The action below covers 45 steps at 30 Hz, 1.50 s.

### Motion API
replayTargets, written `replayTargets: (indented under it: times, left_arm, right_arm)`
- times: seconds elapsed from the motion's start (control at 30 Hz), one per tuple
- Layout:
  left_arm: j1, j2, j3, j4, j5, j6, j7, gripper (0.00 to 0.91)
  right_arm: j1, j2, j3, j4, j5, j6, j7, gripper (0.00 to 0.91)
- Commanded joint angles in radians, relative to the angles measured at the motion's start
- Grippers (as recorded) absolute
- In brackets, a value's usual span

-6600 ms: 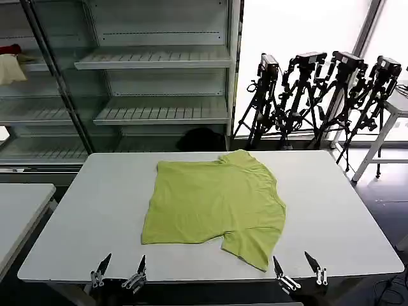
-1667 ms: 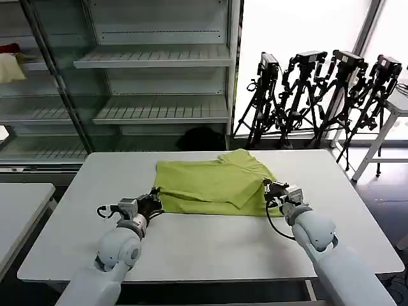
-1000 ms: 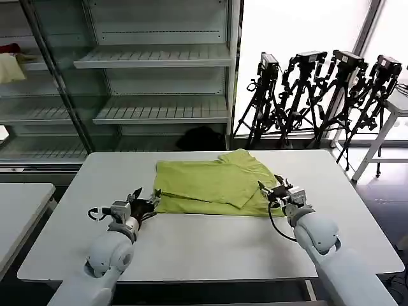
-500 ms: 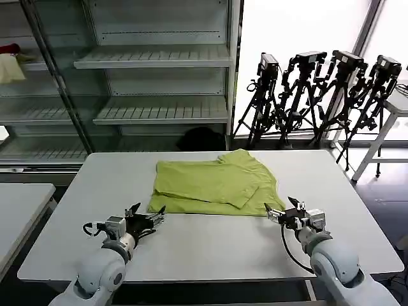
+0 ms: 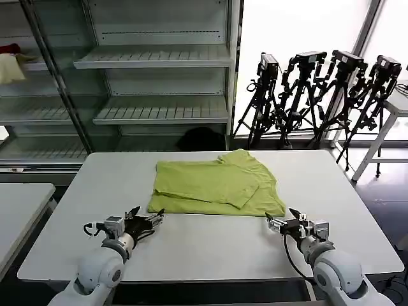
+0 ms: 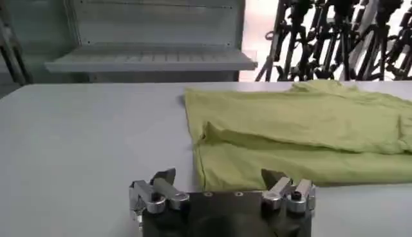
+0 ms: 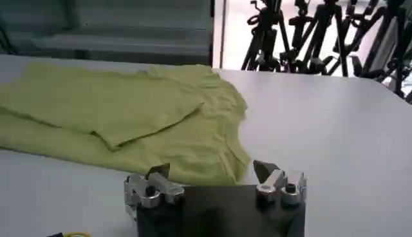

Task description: Fold and organize the clothes.

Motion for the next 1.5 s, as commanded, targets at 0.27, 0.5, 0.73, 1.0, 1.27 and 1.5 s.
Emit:
replayTargets:
  times: [0.27, 0.5, 0.73, 1.0, 1.27, 1.5]
  left_arm:
    - [-0.029, -0.013, -0.002, 0.071, -0.018, 0.000, 0.020, 0.443]
    - [-0.031, -0.017, 0.002, 0.085, -0.016, -0.001, 0.035, 0.020]
    - [-0.028, -0.015, 0.006, 0.088, -0.009, -0.002, 0.049, 0.020]
    - [-0.024, -0.010, 0.012, 0.087, 0.011, -0.020, 0.055, 0.010]
    - [-0.024, -0.006, 0.017, 0.084, 0.019, -0.032, 0.053, 0.000]
    - [-0.008, 0.001, 0.018, 0.051, 0.028, -0.037, 0.030, 0.000]
  right_arm:
    - [0.004, 0.026, -0.013, -0.035, -0.008, -0.002, 0.003, 0.816]
    - [0.013, 0.023, -0.011, -0.049, -0.009, -0.002, 0.002, 0.464]
    - [0.013, 0.021, -0.011, -0.036, -0.012, -0.001, 0.002, 0.343]
    - [0.010, 0.010, -0.009, -0.014, -0.016, -0.001, 0.002, 0.181]
    - [0.006, -0.010, -0.001, 0.011, -0.019, -0.001, 0.001, 0.111]
    - [-0.007, -0.032, 0.007, 0.036, -0.020, -0.001, -0.001, 0.091]
